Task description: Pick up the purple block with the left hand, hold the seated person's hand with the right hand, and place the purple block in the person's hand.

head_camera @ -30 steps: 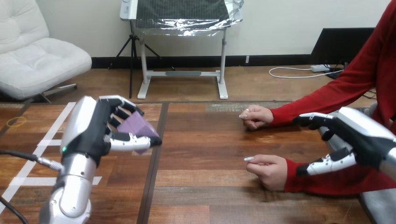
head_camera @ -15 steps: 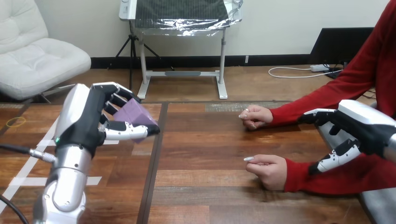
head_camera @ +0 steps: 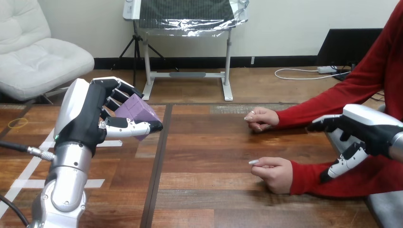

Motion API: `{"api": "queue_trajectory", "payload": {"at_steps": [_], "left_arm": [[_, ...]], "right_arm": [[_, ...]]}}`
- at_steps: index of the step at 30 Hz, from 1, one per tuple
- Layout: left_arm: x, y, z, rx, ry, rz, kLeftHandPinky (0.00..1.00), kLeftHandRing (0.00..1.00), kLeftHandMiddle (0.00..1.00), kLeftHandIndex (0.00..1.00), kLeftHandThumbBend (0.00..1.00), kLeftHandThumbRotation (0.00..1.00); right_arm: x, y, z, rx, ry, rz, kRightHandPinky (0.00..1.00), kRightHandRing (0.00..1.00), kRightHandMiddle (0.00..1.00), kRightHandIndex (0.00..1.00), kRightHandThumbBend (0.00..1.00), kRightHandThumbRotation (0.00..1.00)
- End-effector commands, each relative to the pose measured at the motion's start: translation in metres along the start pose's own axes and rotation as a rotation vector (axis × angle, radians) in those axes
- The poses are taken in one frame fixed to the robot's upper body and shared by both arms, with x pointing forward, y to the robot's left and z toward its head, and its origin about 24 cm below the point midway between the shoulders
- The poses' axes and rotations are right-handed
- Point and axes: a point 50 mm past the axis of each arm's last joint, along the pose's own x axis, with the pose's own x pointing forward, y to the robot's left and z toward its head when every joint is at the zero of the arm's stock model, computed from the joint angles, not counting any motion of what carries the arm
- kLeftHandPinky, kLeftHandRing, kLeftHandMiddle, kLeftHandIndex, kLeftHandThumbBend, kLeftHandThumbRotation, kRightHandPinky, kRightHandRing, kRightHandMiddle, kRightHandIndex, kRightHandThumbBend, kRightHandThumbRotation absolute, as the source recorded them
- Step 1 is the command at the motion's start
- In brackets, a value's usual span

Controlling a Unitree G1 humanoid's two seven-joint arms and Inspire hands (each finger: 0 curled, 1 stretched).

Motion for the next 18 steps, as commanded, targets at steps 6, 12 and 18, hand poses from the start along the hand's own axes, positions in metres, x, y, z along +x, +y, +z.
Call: {"api": "queue_trajectory", "payload": {"at_steps": [6,12,18], "left_arm": [[0.010,0.016,0.028,-0.026,-0.117,0.067,0.21,0.27,0.35,0.41,0.77,0.00],[0.010,0.017,0.029,-0.027,-0.120,0.067,0.22,0.28,0.35,0.41,0.77,0.00],[0.010,0.018,0.030,-0.031,-0.123,0.065,0.22,0.28,0.35,0.41,0.76,0.00]], "right_arm": [[0.008,-0.013,0.002,-0.001,0.030,-0.003,0.69,0.85,0.87,0.84,1.00,0.18],[0.012,-0.004,0.000,0.004,0.061,0.035,0.66,0.83,0.87,0.85,1.00,0.21],[0.014,0.005,-0.001,-0.014,0.070,0.060,0.65,0.81,0.86,0.85,1.00,0.23]]}}
